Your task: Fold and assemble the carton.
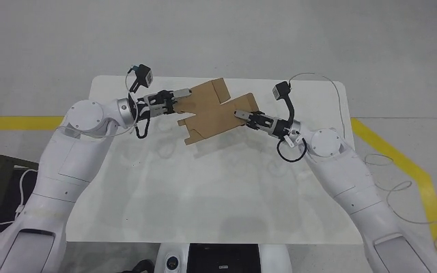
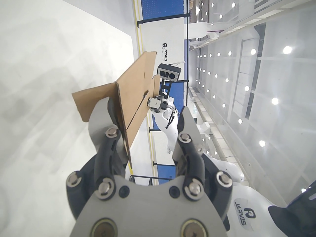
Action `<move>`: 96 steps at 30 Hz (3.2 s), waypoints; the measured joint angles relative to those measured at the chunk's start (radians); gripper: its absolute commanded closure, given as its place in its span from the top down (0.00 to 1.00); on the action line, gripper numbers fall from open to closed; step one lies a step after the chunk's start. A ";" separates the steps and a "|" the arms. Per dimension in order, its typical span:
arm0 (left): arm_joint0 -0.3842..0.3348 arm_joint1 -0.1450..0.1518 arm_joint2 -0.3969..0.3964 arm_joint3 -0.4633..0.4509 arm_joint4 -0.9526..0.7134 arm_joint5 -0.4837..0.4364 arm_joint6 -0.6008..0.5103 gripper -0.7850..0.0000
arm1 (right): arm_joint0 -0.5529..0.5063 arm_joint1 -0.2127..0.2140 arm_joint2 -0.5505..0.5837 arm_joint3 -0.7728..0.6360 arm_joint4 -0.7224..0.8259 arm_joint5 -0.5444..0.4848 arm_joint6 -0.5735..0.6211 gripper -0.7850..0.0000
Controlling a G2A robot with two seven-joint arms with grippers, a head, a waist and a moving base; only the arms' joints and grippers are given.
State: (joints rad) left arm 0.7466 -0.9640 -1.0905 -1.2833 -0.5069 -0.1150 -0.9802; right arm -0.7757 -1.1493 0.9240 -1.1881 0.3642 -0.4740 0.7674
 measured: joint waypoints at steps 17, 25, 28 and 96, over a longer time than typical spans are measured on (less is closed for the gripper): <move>0.014 -0.003 -0.005 -0.001 0.084 -0.015 -0.008 0.00 | -0.015 -0.005 0.037 -0.010 -0.025 0.002 0.018 0.00; 0.014 -0.006 -0.012 0.000 0.086 -0.003 -0.008 0.00 | -0.025 -0.007 0.051 -0.022 -0.037 0.006 0.021 0.00; 0.015 -0.007 -0.018 -0.003 0.080 -0.002 -0.012 0.00 | -0.027 -0.008 0.054 -0.024 -0.041 0.008 0.025 0.81; 0.052 0.003 -0.073 -0.085 0.009 -0.198 -0.317 0.00 | 0.140 -0.057 -0.196 0.148 0.436 -0.221 0.358 0.66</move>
State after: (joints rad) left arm 0.7991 -0.9608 -1.1637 -1.3682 -0.4978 -0.3134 -1.2977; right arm -0.6355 -1.2067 0.7280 -1.0404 0.7999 -0.6952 1.1254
